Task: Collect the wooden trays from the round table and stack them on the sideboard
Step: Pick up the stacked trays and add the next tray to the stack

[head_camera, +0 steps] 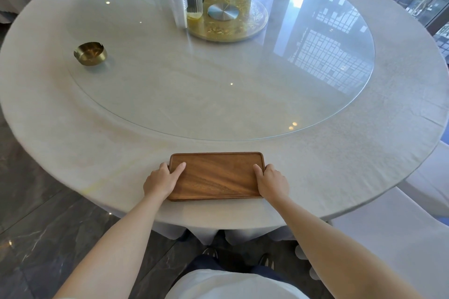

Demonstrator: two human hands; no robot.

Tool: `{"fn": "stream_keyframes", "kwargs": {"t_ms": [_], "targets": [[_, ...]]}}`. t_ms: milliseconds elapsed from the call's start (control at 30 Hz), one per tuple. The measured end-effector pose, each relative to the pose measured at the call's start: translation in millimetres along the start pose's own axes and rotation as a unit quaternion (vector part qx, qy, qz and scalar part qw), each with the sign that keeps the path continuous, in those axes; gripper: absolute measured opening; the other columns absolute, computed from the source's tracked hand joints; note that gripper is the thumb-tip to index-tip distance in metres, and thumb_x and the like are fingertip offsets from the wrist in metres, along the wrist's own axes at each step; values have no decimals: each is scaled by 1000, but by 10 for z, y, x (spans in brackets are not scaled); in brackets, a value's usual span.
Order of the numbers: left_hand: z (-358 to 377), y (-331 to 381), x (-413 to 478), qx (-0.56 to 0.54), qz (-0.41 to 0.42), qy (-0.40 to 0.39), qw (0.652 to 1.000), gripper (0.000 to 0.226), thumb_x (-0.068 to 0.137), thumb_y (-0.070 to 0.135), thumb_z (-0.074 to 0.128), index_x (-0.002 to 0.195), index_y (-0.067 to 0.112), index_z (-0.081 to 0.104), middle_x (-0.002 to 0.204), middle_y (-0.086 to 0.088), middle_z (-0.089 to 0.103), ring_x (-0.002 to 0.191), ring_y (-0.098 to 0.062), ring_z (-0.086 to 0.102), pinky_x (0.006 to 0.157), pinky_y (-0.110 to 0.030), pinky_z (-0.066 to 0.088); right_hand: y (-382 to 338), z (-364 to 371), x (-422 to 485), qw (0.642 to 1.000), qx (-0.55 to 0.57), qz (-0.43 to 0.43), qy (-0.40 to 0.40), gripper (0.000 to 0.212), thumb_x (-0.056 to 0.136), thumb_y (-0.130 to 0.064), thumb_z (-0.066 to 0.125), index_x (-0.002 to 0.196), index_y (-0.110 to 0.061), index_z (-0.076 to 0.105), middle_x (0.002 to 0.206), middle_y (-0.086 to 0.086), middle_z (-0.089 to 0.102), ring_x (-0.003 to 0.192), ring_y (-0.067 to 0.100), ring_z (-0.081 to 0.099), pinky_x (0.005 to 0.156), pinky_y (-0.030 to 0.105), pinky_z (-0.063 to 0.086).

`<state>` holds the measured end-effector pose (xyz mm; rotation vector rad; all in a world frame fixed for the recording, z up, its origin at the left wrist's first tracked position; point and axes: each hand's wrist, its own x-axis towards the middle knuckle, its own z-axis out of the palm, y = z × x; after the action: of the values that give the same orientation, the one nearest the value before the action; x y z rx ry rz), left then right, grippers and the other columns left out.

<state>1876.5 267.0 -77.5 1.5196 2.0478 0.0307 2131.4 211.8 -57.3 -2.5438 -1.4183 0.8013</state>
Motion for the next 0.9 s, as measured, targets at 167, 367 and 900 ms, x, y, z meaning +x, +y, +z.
{"fn": "stream_keyframes", "kwargs": {"t_ms": [167,367,900], "targets": [[7,-44,62,-66,-8,-38,997,68,78,67,51,101,3,57,100,-9,64,88,-27,56,82,-39,47,-54,-7,24,1000,10,25,-15,56,96,-48,32,113,3,49,118,21,62,111,38,56,86,39,43],[2,0,112,-124,14,-44,991,57,78,61,59,79,5,51,73,-2,52,79,-27,53,66,-32,39,-42,-16,26,994,88,59,-40,57,95,-48,35,111,4,50,117,20,60,108,35,56,82,38,43],[84,2075,-13,-56,268,-135,952,63,75,62,61,88,0,60,88,-12,62,89,-32,59,72,-35,42,898,-954,-485,925,247,233,174,54,97,-46,30,120,1,44,123,21,57,112,35,53,82,37,40]]}}
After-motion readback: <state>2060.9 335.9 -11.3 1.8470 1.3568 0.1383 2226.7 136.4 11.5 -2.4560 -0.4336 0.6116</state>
